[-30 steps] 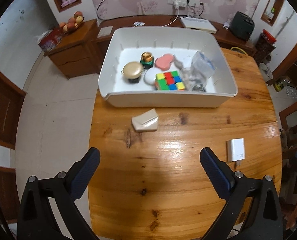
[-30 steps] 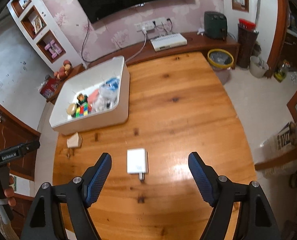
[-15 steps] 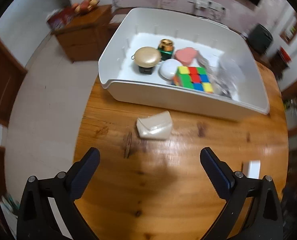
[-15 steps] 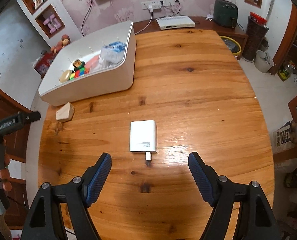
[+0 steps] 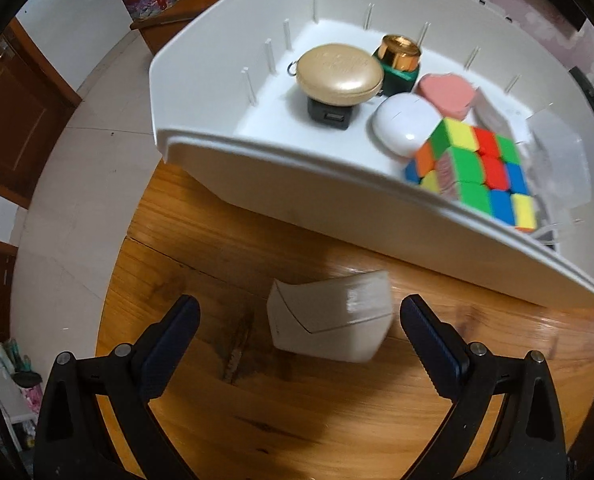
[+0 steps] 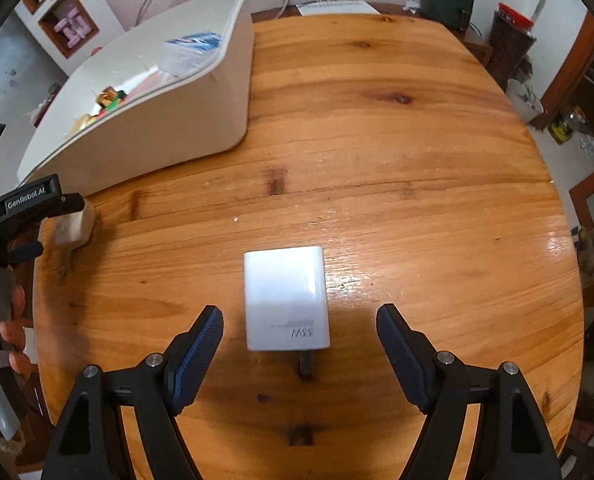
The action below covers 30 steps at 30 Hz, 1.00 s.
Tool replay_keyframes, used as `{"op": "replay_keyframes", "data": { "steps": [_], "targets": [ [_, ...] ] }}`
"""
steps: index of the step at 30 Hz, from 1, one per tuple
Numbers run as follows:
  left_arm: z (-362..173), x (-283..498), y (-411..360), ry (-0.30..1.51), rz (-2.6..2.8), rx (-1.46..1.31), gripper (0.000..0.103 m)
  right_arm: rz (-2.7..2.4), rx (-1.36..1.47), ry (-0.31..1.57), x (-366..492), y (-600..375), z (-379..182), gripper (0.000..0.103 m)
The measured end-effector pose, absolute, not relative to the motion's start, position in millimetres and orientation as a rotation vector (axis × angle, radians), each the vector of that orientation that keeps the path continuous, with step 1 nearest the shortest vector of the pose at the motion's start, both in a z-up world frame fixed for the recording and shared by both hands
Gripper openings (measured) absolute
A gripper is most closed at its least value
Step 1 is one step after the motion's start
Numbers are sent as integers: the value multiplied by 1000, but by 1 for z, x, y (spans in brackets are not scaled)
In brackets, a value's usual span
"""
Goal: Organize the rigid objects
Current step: 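Grasp the beige paper piece with the left tool while the right tool grasps the white charger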
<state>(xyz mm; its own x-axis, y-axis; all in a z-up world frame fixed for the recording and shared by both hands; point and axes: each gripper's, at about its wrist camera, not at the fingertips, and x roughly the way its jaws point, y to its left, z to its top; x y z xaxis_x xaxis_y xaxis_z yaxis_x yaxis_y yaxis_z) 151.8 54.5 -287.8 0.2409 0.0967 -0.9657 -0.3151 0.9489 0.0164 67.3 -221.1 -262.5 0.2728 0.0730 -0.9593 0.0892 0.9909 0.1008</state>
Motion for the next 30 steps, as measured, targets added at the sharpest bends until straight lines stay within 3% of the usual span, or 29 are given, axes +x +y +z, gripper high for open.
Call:
{"op": "replay_keyframes", "data": {
  "steps": [9,13,16,20,30],
  "targets": [
    [-294,148,54,1310,282,-204,93,-22,149,1333,69,-222,-279,80],
    [-295,142,51,1318,275,-212,77,-27,132,1329,71,-220,-283,78],
    [-292,138,47,1307,255,-187,66,-30,82,1311,70,-215,-281,68],
    [-292,133,44,1314,256,-168,66,-5,61,1298,68,-210,-278,47],
    [-266,102,31,1292,194,-73,66,19,81,1325,51,-211,-272,47]
  ]
}}
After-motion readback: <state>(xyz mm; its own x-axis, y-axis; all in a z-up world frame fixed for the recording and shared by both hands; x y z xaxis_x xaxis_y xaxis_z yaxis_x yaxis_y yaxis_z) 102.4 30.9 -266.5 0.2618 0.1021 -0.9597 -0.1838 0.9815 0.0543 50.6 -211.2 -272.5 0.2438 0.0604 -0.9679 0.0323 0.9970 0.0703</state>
